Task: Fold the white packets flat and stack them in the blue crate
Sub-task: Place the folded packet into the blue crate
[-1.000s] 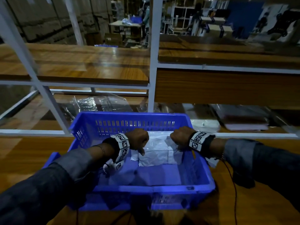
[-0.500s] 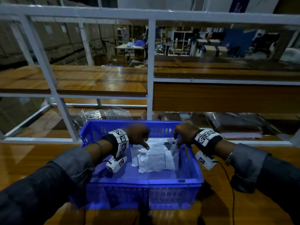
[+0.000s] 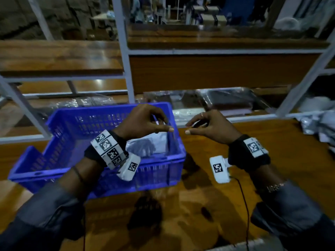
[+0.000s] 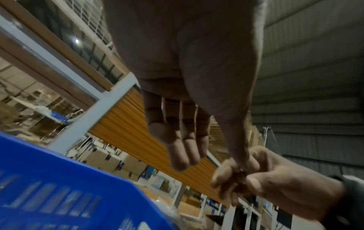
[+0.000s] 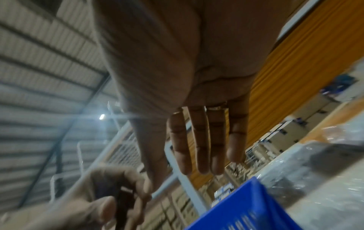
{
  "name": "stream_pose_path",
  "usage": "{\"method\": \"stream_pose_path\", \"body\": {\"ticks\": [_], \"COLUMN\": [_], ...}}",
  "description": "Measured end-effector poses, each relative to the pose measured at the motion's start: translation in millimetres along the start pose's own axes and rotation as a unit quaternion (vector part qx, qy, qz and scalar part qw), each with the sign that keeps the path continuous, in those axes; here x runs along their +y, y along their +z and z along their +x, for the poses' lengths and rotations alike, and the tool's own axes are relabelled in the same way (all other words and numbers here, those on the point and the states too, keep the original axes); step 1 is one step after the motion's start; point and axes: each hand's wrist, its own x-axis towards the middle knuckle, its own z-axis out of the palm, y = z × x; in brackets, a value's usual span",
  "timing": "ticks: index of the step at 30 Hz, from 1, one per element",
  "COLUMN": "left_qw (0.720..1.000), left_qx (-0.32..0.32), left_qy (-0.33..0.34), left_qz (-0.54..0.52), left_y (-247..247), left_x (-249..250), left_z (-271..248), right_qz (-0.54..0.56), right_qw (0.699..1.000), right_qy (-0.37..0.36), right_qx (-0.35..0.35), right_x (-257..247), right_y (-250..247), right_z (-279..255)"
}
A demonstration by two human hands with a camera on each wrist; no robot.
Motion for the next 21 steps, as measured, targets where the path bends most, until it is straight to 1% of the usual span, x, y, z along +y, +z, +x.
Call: {"method": "stream_pose_path", "body": {"ticks": [2, 6, 8, 13, 15, 17, 21], "left_qw": [0.999, 0.996, 0.994, 0.988, 0.984, 0.978, 0.975], "left_qx": [0.0, -0.011, -0.024, -0.041, -0.053, -0.072, -0.112], "left_qy": [0.006, 0.011, -0.009, -0.057, -0.065, -0.07, -0.06], "left_qz": [-0.034, -0.088, -0.107, -0.141, -0.159, -0.181, -0.18], "left_y": [27.3, 96.0, 138.6, 240.7, 275.5, 307.0, 356.9], "left_x": [23.7, 73.3, 94.5, 134.6, 151.3, 167.8, 189.8], "left_z": [0.4, 7.8, 11.0, 20.6, 24.3, 31.6, 60.8], "right_qz": [0.034, 0.077, 0.094, 0.107, 0.116, 0.134, 0.163], "right_qw": [0.999, 0.994, 0.99, 0.975, 0.967, 0.953, 0.924], "right_qy": [0.018, 0.052, 0.073, 0.129, 0.154, 0.191, 0.244], "right_qx": [0.031, 0.061, 0.079, 0.149, 0.168, 0.196, 0.246], "right_x": [19.7, 68.0, 93.1, 149.0, 170.7, 189.9, 217.5], "right_y": [-9.9, -31.7, -49.3, -91.7, -104.1, -117.1, -147.3], "right_z": [-37.4, -108.7, -145.7, -235.9, -268.0, -297.4, -334.7]}}
